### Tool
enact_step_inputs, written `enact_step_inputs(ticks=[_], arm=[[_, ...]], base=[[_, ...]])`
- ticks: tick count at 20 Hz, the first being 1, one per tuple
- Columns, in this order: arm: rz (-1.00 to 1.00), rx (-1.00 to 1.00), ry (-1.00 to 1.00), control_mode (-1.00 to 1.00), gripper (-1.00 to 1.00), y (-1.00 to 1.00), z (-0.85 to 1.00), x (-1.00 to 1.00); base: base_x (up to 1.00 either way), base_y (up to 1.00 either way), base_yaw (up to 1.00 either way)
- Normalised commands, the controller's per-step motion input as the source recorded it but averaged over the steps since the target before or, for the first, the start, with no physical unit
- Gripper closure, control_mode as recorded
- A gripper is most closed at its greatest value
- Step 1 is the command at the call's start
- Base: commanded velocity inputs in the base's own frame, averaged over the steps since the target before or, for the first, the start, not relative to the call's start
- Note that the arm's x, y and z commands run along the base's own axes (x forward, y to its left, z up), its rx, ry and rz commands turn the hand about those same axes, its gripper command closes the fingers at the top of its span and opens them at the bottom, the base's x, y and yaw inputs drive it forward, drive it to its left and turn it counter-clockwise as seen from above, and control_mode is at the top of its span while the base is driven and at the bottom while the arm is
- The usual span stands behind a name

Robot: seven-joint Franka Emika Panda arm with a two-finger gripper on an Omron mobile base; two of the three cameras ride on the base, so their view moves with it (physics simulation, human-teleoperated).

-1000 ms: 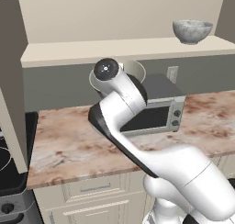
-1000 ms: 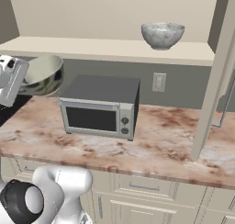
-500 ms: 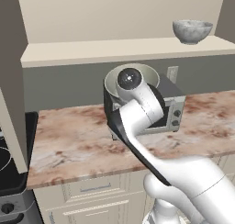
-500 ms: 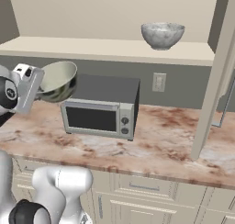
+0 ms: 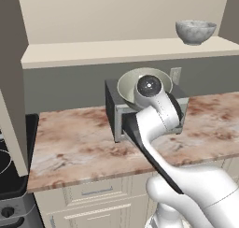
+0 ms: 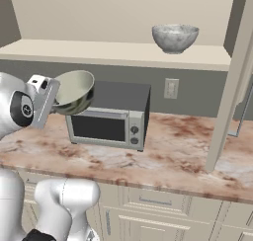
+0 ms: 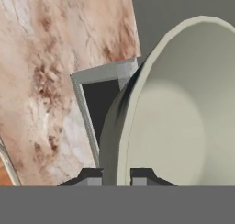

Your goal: Move the bowls from the cabinet to the plates on the dining table.

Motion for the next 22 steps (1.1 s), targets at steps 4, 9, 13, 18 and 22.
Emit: enact_step_inputs(ticks=[4,9,13,18,22], arm=[[0.0,0.0,0.0,-1.0,1.0,-0.25,-0.1,0.0],[-0.02,0.0,0.0,-1.0,1.0,-0.32,-0.11,0.0],[0.0,0.0,0.0,1.0,1.0,0.0,0.0,0.0],[0.0,0.0,0.0,1.0,1.0,0.0,0.0,0.0],[0.0,0.0,0.0,1.0,1.0,0.0,0.0,0.0]], base=[[0.0,0.0,0.0],[0.0,0.0,0.0],[-0.04,-0.12,0.0],[-0.46,0.06,0.0],[-0.82,0.41,0.0]])
